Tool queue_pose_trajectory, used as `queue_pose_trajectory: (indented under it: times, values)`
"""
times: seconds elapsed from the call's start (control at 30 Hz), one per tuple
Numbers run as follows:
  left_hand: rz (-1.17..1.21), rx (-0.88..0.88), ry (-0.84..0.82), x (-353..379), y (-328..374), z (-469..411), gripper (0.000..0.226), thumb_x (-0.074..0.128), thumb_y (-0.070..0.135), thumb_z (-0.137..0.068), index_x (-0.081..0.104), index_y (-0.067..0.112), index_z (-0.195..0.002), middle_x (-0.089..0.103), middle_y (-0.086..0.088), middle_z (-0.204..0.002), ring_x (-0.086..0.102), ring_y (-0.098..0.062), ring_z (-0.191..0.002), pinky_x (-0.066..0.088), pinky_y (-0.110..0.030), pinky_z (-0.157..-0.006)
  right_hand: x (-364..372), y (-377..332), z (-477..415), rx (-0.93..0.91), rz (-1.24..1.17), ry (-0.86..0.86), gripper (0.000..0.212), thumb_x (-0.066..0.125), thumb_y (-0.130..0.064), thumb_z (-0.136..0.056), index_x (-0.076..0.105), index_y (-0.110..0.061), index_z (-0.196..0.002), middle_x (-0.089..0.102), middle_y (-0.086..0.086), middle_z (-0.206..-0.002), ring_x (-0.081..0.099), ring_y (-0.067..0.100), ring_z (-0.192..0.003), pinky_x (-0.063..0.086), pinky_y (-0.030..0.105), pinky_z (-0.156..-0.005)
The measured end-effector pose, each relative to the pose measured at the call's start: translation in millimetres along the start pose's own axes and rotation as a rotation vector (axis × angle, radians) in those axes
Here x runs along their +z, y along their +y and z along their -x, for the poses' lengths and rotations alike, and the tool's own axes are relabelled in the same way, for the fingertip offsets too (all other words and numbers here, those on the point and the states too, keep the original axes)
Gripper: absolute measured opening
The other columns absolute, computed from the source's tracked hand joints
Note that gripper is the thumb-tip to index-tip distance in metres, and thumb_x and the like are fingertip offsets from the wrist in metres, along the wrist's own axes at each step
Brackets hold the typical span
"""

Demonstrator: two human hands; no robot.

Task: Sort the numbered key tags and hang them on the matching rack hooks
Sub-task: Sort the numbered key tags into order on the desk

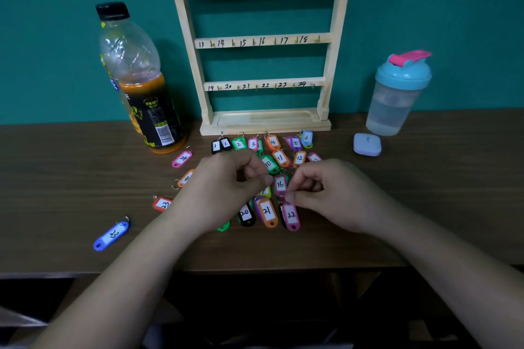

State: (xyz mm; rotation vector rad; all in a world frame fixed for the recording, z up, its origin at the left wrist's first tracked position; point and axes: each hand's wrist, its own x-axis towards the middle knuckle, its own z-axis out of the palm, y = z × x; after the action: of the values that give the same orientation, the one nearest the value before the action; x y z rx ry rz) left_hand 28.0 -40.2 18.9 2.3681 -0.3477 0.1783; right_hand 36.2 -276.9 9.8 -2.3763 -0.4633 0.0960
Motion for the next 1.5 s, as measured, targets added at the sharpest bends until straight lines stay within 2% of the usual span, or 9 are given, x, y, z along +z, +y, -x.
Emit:
queue_pose_trajectory:
  times: [0.1,0.23,0.33,0.53,0.73,0.97,1.1,1.27,1.5]
  values:
    - [0.044,-0.044,-0.008,-16.3,-7.4,1.1,0.011,0.077,0.036,-0.095,0.071,0.030,-0.086,0.074,0.010,-0.076,0.066,-0.003,-0.063,0.051,-0.027,-0.064,1.2,-7.8,-0.8,-0.032,0.010,0.078,0.006,0.080,-0.037,-0.092,0.076,-0.035,-0.089,0.072,-0.016,-0.084,0.064,-0.006,-0.083,0.043,0.015,-0.067]
    - [-0.015,-0.082,0.030,-48.4,-21.3,6.9,0.012,0.074,0.037,-0.096,0.072,0.028,-0.089,0.074,0.008,-0.071,0.061,-0.010,-0.057,0.050,-0.032,-0.062,10.2,-26.4,-9.0,-0.139,-0.029,0.134,0.009,0.077,-0.025,-0.096,0.076,-0.031,-0.090,0.072,-0.016,-0.080,0.067,-0.003,-0.085,0.048,0.011,-0.072]
    - [-0.037,-0.122,0.077,-73.5,-41.2,14.0,0.010,0.073,0.040,-0.096,0.073,0.032,-0.090,0.073,0.010,-0.074,0.066,-0.012,-0.066,0.054,-0.036,-0.069,24.2,-42.1,-22.0,-0.173,-0.002,0.112,0.006,0.074,-0.028,-0.098,0.074,-0.032,-0.094,0.070,-0.017,-0.082,0.065,-0.005,-0.085,0.050,0.012,-0.070]
    - [-0.080,-0.206,0.143,-102.0,-82.1,34.3,0.007,0.077,0.032,-0.094,0.074,0.032,-0.088,0.074,0.011,-0.074,0.067,-0.007,-0.064,0.053,-0.033,-0.071,59.2,-68.2,-49.3,-0.235,0.010,0.125,0.006,0.075,-0.024,-0.094,0.075,-0.029,-0.091,0.069,-0.015,-0.079,0.065,0.000,-0.076,0.056,0.026,-0.070]
    - [-0.152,-0.299,0.056,-123.5,-113.4,54.0,0.007,0.081,0.040,-0.088,0.075,0.037,-0.088,0.075,0.018,-0.083,0.067,0.000,-0.082,0.051,-0.030,-0.078,87.4,-89.2,-67.4,-0.280,0.060,0.078,0.004,0.076,-0.024,-0.095,0.076,-0.028,-0.094,0.067,-0.016,-0.081,0.062,-0.002,-0.076,0.047,0.018,-0.066]
    - [-0.153,-0.316,-0.068,-140.2,-126.2,67.6,0.005,0.081,0.039,-0.089,0.077,0.038,-0.093,0.076,0.021,-0.090,0.070,0.003,-0.086,0.053,-0.028,-0.083,100.1,-104.4,-93.1,-0.230,0.106,0.059,0.007,0.074,-0.031,-0.095,0.075,-0.029,-0.102,0.069,-0.016,-0.086,0.064,0.001,-0.080,0.055,0.030,-0.070]
    - [-0.133,-0.303,-0.118,-144.6,-126.1,71.2,0.007,0.076,0.045,-0.092,0.077,0.039,-0.094,0.076,0.020,-0.092,0.069,0.002,-0.088,0.053,-0.028,-0.086,110.4,-115.6,-97.0,-0.238,0.115,0.019,0.006,0.075,-0.032,-0.096,0.075,-0.028,-0.100,0.064,-0.018,-0.085,0.061,0.000,-0.079,0.050,0.027,-0.071]
    - [-0.098,-0.296,-0.219,-150.4,-124.7,74.5,0.012,0.082,0.047,-0.086,0.078,0.041,-0.096,0.077,0.015,-0.093,0.070,-0.005,-0.089,0.056,-0.034,-0.091,122.6,-126.6,-95.0,-0.286,0.155,-0.010,0.007,0.076,-0.036,-0.094,0.073,-0.033,-0.097,0.063,-0.013,-0.094,0.062,0.006,-0.089,0.054,0.032,-0.080]
    - [-0.132,-0.307,-0.175,-145.2,-121.5,72.8,0.007,0.087,0.034,-0.084,0.080,0.034,-0.087,0.077,0.014,-0.087,0.070,-0.007,-0.084,0.055,-0.030,-0.084,131.3,-135.1,-95.1,-0.297,0.183,0.005,0.017,0.077,-0.045,-0.091,0.073,-0.030,-0.095,0.064,-0.012,-0.092,0.061,0.010,-0.091,0.056,0.037,-0.079]
